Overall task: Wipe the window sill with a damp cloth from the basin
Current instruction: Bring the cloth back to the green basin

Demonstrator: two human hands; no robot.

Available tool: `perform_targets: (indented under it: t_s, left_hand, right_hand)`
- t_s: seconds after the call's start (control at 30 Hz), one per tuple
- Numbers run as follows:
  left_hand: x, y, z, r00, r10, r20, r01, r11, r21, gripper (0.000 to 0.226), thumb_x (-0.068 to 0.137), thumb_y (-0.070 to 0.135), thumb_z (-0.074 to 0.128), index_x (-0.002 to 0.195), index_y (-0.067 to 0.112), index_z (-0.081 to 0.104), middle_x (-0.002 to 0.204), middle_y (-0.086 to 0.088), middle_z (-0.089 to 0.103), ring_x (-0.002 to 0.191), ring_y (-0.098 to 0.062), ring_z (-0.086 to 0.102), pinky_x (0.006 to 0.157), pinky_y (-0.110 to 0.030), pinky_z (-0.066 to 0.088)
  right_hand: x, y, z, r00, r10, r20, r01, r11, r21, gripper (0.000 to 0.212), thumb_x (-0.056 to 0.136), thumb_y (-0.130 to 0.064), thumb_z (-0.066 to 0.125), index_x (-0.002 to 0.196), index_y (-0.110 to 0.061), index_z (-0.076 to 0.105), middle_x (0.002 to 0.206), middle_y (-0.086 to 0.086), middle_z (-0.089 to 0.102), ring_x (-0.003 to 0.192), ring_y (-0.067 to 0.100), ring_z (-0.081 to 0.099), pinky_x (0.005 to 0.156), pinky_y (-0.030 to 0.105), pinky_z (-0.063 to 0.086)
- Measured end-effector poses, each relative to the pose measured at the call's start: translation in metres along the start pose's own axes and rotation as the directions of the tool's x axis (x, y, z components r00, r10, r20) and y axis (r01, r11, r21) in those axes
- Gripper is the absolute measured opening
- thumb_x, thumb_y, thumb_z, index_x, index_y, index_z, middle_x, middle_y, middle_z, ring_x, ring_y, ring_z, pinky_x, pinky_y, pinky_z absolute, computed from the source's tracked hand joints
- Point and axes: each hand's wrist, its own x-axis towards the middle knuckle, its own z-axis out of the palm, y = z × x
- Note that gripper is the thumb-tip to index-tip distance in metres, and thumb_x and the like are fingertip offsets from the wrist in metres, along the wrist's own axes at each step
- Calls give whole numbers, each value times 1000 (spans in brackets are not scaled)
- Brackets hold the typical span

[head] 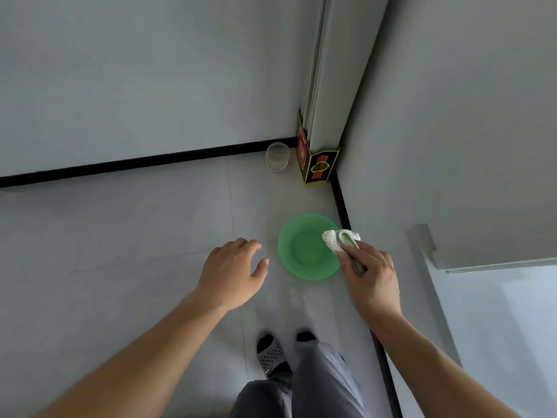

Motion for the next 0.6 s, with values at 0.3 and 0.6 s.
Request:
perform_targets:
  t_s: [0.3,0.6]
  left_hand:
    - [184,-19,52,975,135,178,-140,990,14,37,95,44,49,122,20,60,114,3,68,101,-21,63,87,-36,48]
    - [315,-71,206,858,282,429,-326,945,31,45,97,48,41,129,20,54,118,2,65,103,-18,61,89,-34,47]
  right_hand:
    - [88,60,110,950,309,47,-310,950,22,21,90,-35,71,110,-35,76,124,-11,69,104,23,56,85,28,43]
    - [150,180,250,839,524,149,-514,852,-99,25,96,-35,63,117,-26,74,130,-4,67,114,24,52,87,29,44]
